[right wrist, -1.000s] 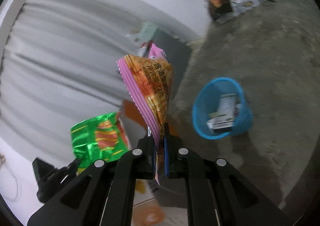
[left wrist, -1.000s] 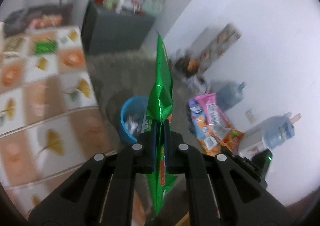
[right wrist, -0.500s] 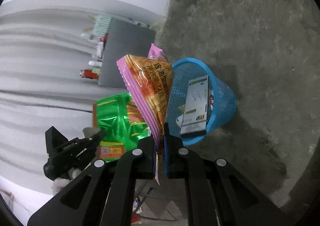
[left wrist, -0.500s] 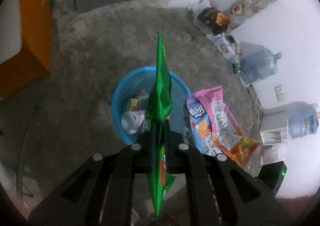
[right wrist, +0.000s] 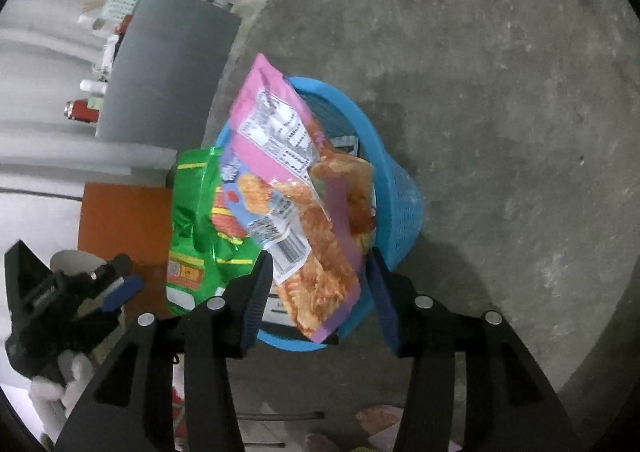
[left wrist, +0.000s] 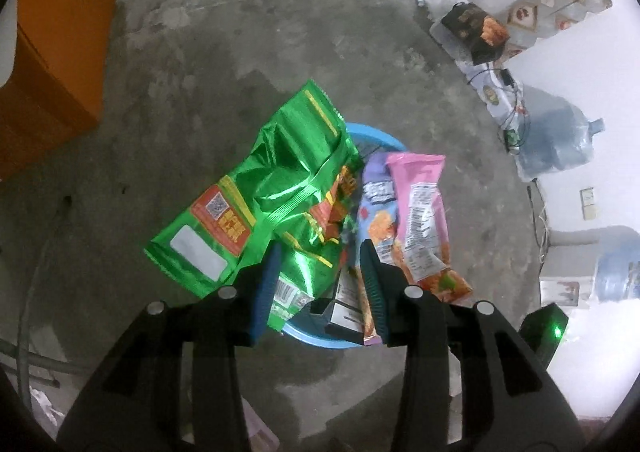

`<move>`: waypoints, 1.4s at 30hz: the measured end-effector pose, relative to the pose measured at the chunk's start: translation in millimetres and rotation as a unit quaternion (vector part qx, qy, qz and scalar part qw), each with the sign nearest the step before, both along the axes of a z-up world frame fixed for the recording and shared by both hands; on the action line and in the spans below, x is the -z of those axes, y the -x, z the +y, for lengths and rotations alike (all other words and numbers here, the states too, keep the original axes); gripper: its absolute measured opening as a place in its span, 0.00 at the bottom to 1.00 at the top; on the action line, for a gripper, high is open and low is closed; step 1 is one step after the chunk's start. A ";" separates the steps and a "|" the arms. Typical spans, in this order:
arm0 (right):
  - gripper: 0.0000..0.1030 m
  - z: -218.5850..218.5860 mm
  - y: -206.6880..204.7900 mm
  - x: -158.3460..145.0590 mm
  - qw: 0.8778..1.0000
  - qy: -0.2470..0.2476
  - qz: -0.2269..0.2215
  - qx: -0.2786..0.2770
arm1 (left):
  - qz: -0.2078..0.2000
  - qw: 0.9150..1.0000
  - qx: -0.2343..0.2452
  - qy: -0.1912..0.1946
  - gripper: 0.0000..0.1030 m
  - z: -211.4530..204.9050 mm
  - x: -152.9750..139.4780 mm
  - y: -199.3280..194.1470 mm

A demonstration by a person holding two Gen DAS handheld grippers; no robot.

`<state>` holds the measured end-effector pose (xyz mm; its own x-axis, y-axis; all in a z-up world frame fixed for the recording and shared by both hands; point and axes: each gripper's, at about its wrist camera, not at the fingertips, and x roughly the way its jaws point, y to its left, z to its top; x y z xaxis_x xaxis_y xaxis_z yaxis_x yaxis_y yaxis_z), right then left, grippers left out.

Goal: Collect trash

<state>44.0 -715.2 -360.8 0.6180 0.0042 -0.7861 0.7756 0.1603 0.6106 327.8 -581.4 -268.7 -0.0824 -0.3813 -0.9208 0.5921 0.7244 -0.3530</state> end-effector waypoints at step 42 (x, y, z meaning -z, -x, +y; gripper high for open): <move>0.94 410.2 96.4 -303.5 0.844 0.438 0.062 -0.302 | -0.320 0.918 -0.235 0.007 0.92 486.4 -241.5 287.2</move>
